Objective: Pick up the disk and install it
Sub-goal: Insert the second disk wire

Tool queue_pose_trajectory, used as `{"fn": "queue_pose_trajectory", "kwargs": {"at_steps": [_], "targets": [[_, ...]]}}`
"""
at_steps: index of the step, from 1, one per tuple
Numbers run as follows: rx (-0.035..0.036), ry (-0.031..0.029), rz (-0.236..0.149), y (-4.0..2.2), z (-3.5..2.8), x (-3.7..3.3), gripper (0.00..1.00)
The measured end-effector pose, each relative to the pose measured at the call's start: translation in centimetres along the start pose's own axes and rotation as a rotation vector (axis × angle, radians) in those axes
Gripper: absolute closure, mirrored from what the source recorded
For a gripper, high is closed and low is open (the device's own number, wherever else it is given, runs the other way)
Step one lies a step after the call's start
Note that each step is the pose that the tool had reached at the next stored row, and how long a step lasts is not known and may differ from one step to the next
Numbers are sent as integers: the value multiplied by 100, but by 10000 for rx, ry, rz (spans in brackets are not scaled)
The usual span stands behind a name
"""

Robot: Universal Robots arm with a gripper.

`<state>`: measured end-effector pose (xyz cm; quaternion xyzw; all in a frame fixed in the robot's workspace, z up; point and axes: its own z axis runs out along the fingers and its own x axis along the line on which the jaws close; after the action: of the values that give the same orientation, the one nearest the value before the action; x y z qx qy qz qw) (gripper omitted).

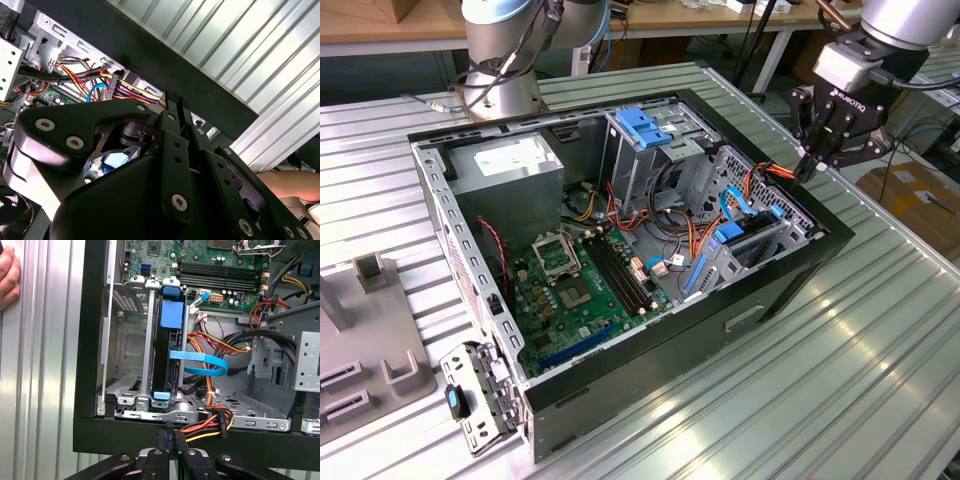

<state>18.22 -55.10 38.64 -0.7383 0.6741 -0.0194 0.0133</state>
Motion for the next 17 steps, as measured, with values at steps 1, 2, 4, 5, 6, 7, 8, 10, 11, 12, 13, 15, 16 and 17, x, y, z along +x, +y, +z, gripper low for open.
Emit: {"fn": "queue_pose_trajectory", "kwargs": {"at_steps": [1,2,4,5,6,7,8,10,11,12,13,15,16,17], "targets": [[-1,0,4,16,-1,-1,84],[0,0,7,30,-2,-3,84],[0,0,10,46,-2,-4,84],[0,1,11,51,-2,-4,84],[0,1,11,51,-3,-4,84],[0,2,12,52,-3,-5,84],[0,2,24,52,-3,-5,84],[-2,12,244,52,-3,-5,84],[-5,22,482,52,-2,-5,84],[-7,31,681,52,-2,-5,84],[-9,39,850,52,-2,-5,84],[-12,51,1108,52,-2,-5,84],[-12,53,1152,52,-2,-4,84],[-12,54,1158,52,-2,-4,84]]}}
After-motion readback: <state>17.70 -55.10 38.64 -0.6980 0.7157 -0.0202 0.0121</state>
